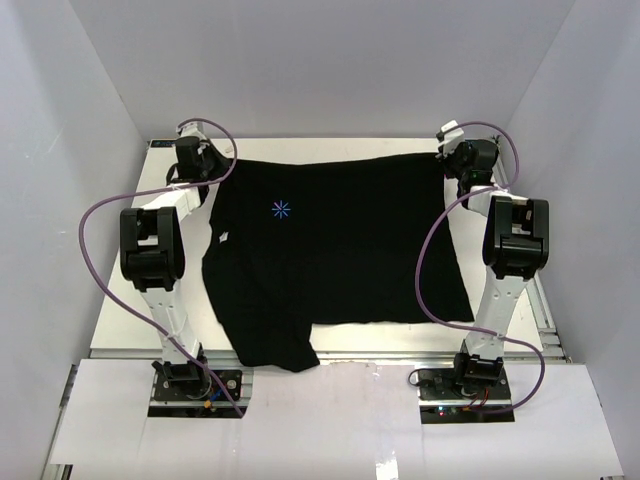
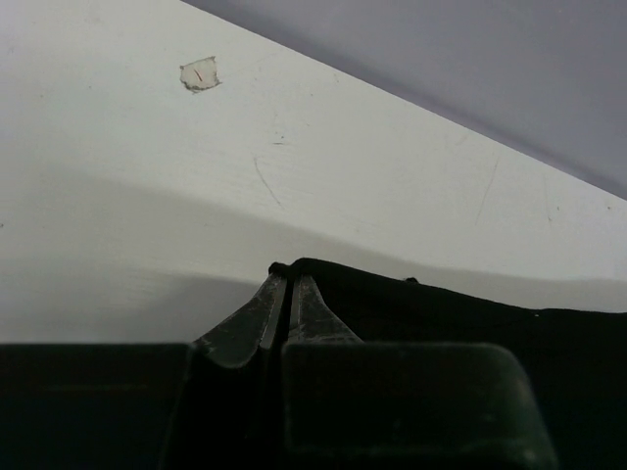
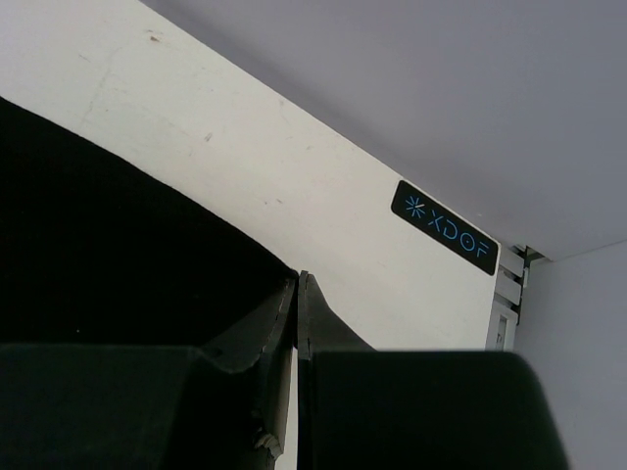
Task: Fold and stack the t-shirts
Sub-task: Flatten out the tshirt, then fold the flattened tshirt in 1/3 of the way
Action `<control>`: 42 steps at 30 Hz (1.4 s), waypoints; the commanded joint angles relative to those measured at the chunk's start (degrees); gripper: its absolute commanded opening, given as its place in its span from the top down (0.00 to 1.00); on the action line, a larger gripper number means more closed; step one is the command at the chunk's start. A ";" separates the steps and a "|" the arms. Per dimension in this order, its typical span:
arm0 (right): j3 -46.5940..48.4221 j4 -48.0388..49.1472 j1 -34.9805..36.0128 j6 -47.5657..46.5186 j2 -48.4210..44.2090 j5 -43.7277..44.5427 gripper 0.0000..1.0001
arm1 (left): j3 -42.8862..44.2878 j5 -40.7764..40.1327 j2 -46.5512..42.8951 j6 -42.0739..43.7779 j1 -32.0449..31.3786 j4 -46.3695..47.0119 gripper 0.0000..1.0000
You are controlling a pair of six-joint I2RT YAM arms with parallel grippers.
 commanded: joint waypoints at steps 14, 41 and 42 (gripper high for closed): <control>7.86 0.63 -0.65 1.05 2.24 3.05 0.94 | 7.86 -1.57 2.60 5.59 0.33 -2.35 0.92; 5.75 -5.17 -4.96 11.25 -4.09 -16.99 0.94 | 1.53 -0.25 -4.95 7.44 0.50 -4.01 0.92; 5.66 -5.34 -5.04 11.25 -4.18 -17.43 0.94 | 1.36 -0.17 -5.13 7.61 0.50 -4.10 0.92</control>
